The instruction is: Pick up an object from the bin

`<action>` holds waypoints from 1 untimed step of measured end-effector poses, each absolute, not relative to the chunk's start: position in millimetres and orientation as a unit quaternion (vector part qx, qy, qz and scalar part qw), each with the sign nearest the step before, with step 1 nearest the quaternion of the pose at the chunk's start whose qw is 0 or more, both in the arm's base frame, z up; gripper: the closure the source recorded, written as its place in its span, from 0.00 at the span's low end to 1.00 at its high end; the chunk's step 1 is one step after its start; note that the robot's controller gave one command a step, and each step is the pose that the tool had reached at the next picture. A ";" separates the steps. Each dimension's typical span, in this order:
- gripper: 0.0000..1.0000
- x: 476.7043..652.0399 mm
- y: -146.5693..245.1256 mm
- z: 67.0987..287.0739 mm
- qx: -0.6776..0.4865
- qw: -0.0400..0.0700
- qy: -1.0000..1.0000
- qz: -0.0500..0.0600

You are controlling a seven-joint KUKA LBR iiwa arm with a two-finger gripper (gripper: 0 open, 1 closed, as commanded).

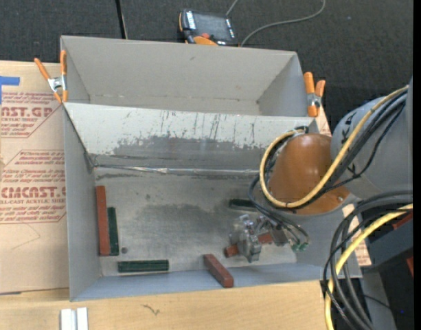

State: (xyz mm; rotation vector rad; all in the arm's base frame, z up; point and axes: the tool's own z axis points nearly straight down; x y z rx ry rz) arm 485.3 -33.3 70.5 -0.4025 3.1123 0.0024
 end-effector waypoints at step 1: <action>0.00 486.8 -33.2 70.5 -0.128 0.005 0.992 0.000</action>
Offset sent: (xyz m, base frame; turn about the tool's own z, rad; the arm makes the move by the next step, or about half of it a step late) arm 0.0000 0.0000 0.0000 0.0000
